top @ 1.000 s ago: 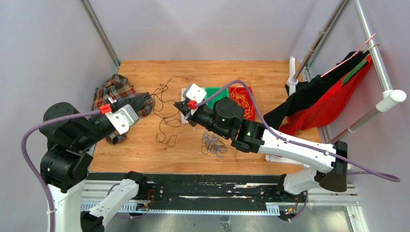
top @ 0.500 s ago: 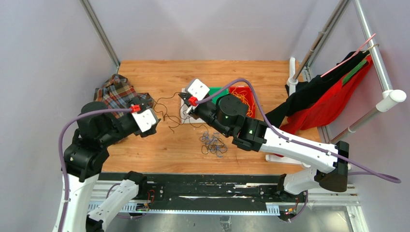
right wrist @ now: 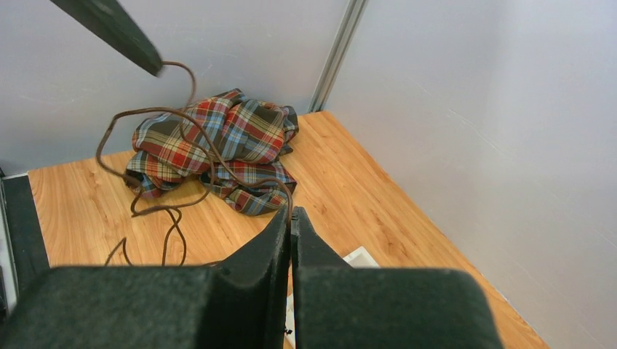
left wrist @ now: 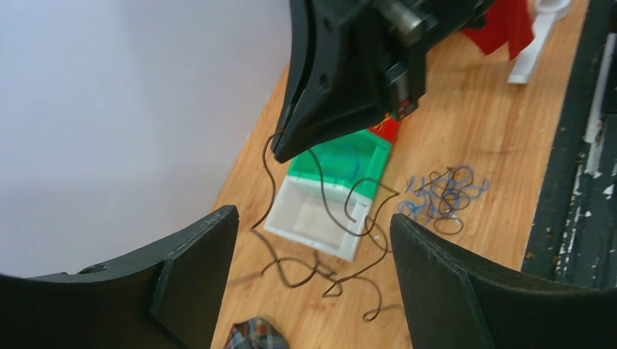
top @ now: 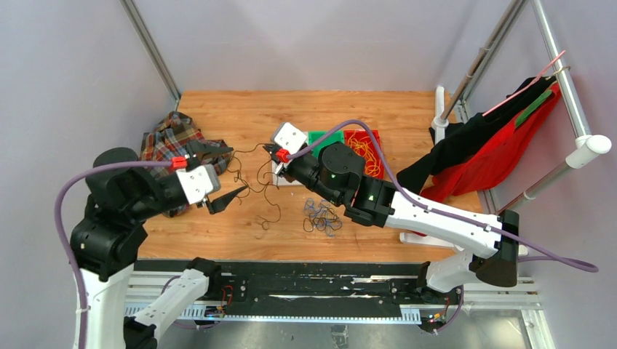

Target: Untangle the cables

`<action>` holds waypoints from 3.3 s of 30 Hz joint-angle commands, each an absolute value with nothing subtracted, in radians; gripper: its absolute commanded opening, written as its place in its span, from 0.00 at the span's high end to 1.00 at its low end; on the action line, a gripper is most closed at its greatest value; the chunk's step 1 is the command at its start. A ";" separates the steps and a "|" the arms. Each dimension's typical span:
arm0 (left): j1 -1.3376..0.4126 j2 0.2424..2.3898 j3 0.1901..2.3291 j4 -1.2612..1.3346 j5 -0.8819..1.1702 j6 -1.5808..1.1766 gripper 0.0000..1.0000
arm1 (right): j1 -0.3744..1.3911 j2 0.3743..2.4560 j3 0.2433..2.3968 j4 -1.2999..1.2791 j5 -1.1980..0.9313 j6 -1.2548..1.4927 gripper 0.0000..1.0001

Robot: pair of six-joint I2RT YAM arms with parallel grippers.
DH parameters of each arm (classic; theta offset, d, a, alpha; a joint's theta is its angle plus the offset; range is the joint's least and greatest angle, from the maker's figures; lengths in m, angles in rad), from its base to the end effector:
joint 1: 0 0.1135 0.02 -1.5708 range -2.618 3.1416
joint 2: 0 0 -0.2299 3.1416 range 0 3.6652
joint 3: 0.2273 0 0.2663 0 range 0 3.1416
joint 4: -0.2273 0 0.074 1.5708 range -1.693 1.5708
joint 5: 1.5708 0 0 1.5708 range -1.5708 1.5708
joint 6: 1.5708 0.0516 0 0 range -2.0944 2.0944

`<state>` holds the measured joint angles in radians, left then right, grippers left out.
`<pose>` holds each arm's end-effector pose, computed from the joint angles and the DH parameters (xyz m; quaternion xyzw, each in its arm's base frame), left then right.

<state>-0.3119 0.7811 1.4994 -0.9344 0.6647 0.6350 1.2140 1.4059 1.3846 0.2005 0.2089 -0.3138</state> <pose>0.1088 -0.0685 0.4667 0.5178 0.5623 -0.1556 0.6256 0.1377 0.3387 0.4169 -0.3832 0.5157 0.2719 0.7164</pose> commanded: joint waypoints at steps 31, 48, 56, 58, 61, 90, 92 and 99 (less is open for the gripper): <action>-0.317 0.914 1.491 -1.044 0.583 0.796 0.70 | 1.207 1.460 1.451 0.163 0.089 -0.248 0.99; -0.317 0.918 1.613 -1.042 0.693 0.681 0.99 | 1.207 1.510 1.294 0.446 0.113 0.015 0.63; -0.318 0.914 1.666 -0.969 0.713 0.572 1.00 | 1.207 1.562 1.196 0.556 0.158 0.107 0.67; -0.318 0.914 1.698 -0.953 0.709 0.552 1.00 | 1.206 1.569 1.145 0.600 0.191 0.122 0.69; -0.317 0.911 1.739 -0.906 0.696 0.518 1.00 | 1.206 1.593 1.084 0.656 0.235 0.139 0.70; -0.318 0.916 1.849 -0.744 0.572 0.541 1.00 | 1.197 1.414 0.904 0.812 0.081 0.157 0.35; -0.318 0.916 1.845 -0.745 0.580 0.542 1.00 | 1.200 1.389 0.930 0.806 0.012 0.155 0.35; -0.317 0.916 1.820 -0.744 0.590 0.537 1.00 | 1.234 1.378 1.064 0.769 -0.074 0.043 0.34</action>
